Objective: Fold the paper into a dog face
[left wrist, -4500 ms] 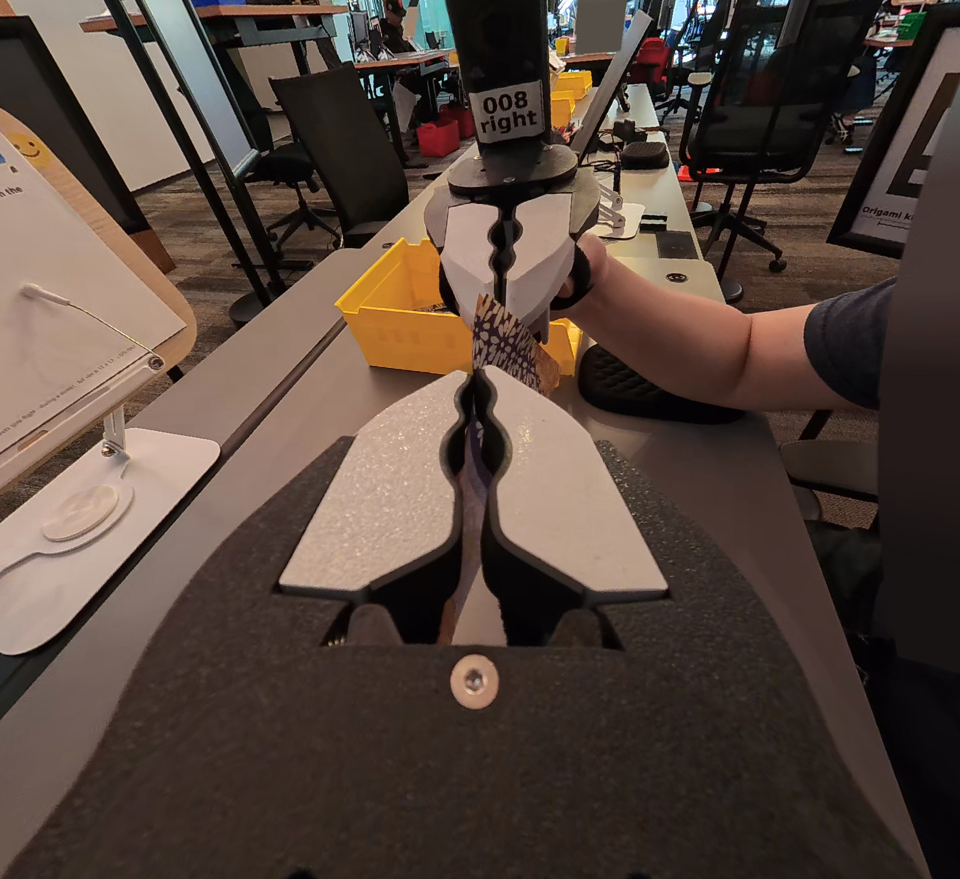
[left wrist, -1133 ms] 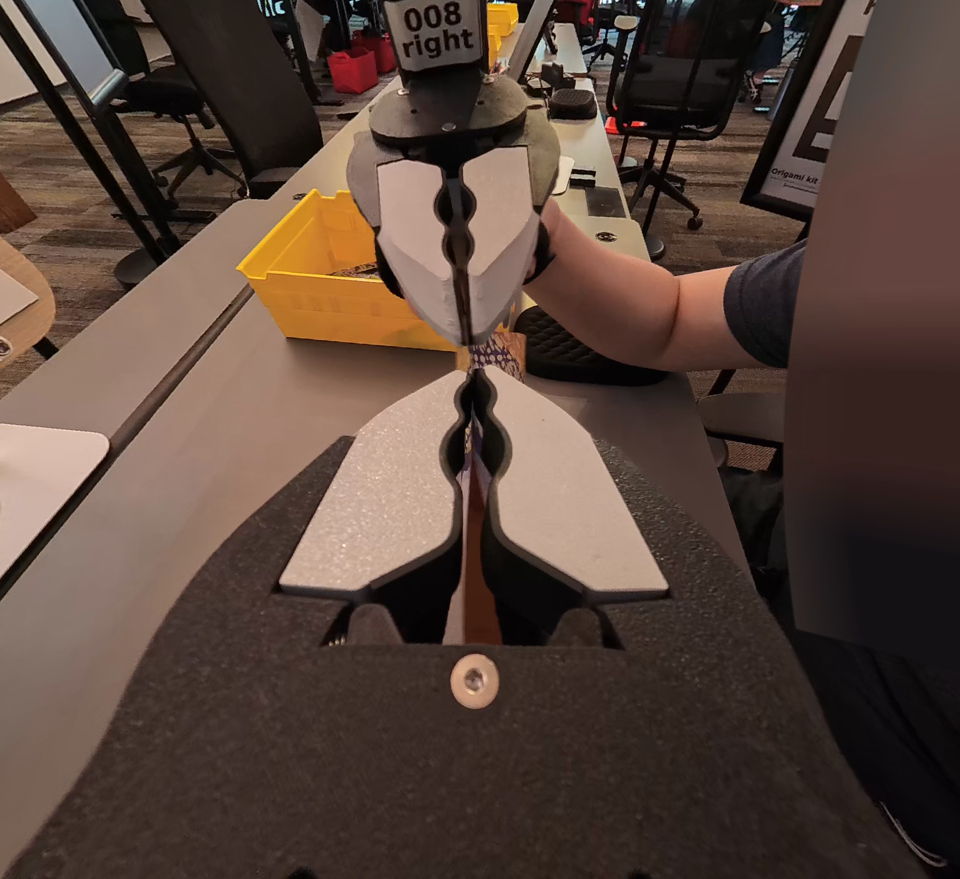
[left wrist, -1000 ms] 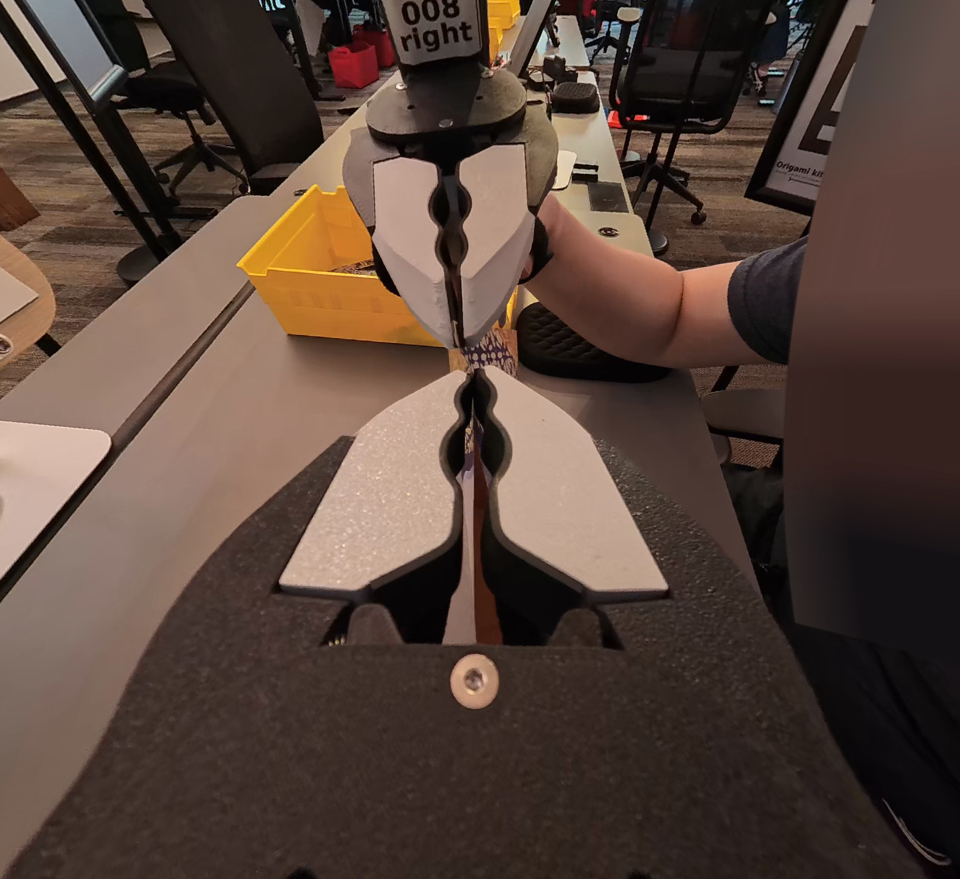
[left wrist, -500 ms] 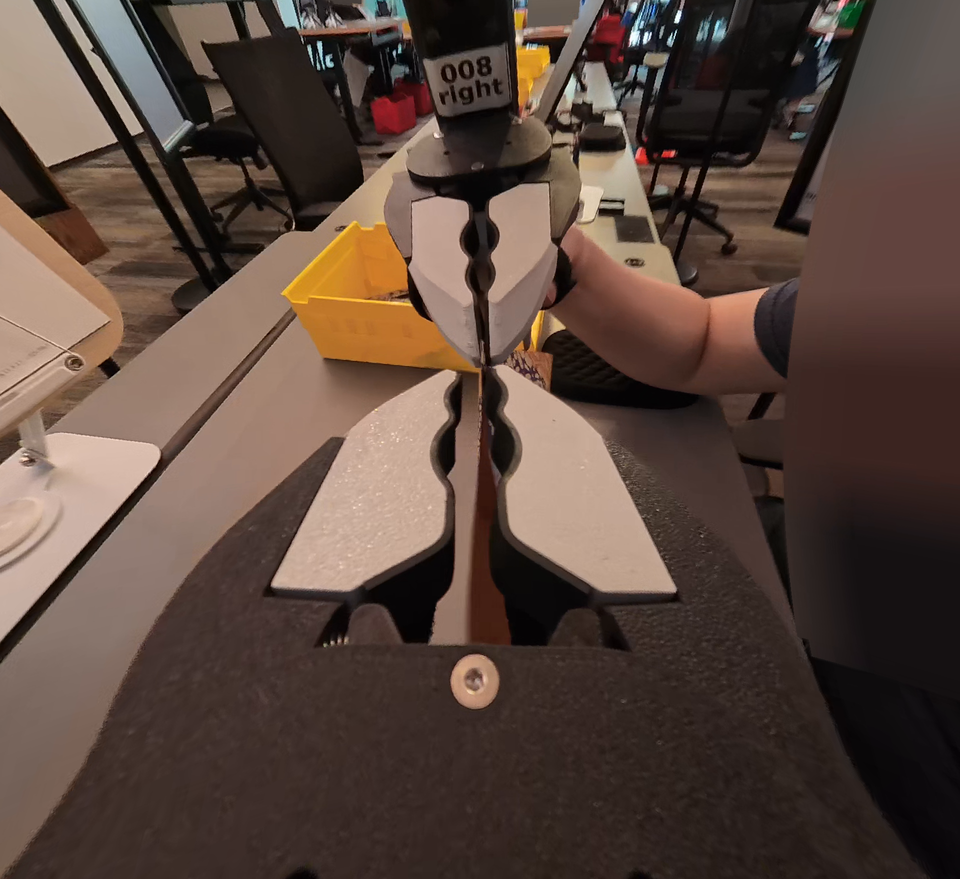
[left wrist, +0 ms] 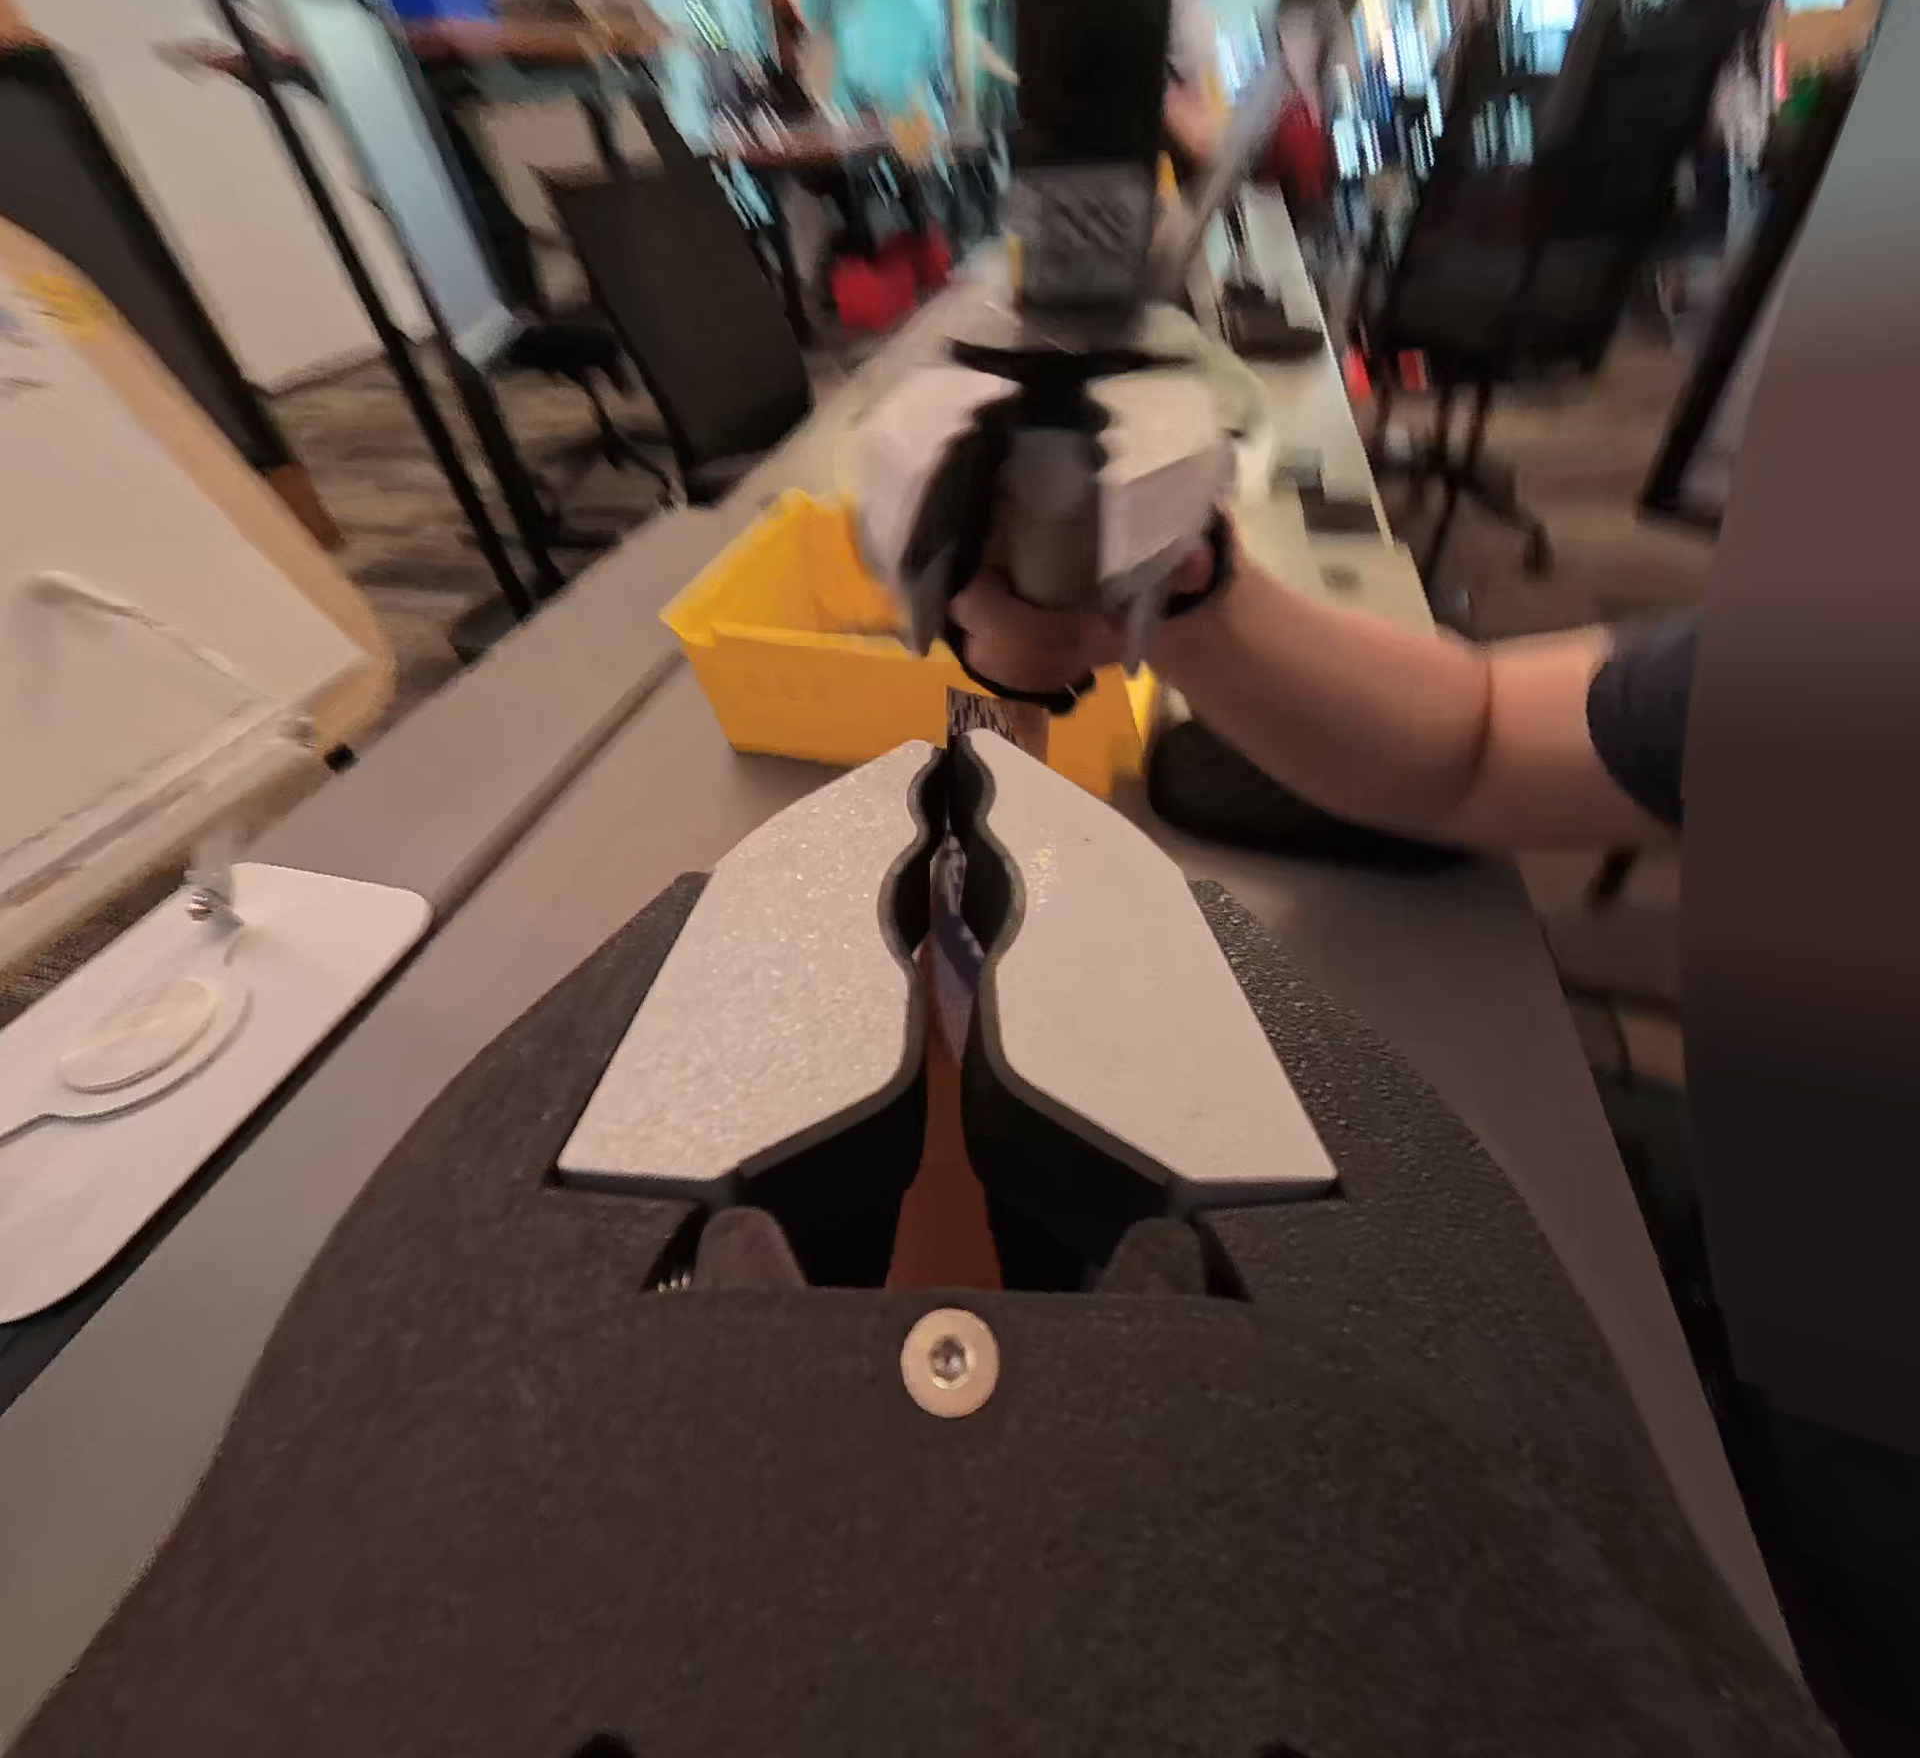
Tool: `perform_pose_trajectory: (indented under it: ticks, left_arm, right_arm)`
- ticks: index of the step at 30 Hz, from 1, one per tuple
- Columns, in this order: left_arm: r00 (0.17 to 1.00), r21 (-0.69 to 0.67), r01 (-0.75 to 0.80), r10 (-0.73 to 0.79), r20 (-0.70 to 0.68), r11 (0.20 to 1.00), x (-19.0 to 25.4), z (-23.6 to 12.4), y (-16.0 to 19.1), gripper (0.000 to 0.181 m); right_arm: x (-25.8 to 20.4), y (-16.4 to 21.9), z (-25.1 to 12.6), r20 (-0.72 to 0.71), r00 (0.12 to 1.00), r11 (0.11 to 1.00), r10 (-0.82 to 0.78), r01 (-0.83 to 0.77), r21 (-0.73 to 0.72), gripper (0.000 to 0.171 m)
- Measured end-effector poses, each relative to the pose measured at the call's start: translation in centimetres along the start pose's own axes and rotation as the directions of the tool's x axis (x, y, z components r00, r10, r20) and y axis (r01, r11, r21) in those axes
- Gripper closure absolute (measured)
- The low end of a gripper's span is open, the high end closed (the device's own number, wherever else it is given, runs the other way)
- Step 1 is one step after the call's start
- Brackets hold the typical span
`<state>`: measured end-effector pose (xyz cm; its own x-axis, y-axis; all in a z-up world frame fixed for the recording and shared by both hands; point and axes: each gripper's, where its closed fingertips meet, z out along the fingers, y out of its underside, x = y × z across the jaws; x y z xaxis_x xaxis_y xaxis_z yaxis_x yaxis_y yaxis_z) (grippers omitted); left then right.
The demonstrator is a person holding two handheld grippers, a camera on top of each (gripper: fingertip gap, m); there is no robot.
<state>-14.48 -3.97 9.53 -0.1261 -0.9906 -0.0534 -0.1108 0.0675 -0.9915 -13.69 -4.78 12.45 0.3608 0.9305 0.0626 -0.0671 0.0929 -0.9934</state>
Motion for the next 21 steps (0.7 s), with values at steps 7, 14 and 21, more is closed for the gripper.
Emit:
perform_pose_trajectory:
  ticks: [7, 14, 21]
  left_arm:
    - [0.986, 0.303, 0.036, -0.084, 0.147, 0.952, -3.1, -4.6, -4.6, 0.181]
    - [0.978, 0.399, 0.053, -0.127, 0.163, 0.915, -3.1, -5.4, -5.6, 0.181]
    - [0.973, 0.402, 0.178, -0.221, 0.065, 0.898, -2.7, -3.0, -4.2, 0.181]
  right_arm:
    - [4.8, -5.1, -6.8, -0.482, 0.876, 0.864, 0.002, 0.241, 0.442, 0.119]
    - [4.2, 1.5, 1.1, -0.044, 0.901, 0.779, 0.431, -0.347, 0.523, 0.068]
    - [4.3, 2.8, 2.9, -0.028, 0.875, 0.753, 0.484, -0.399, 0.523, 0.064]
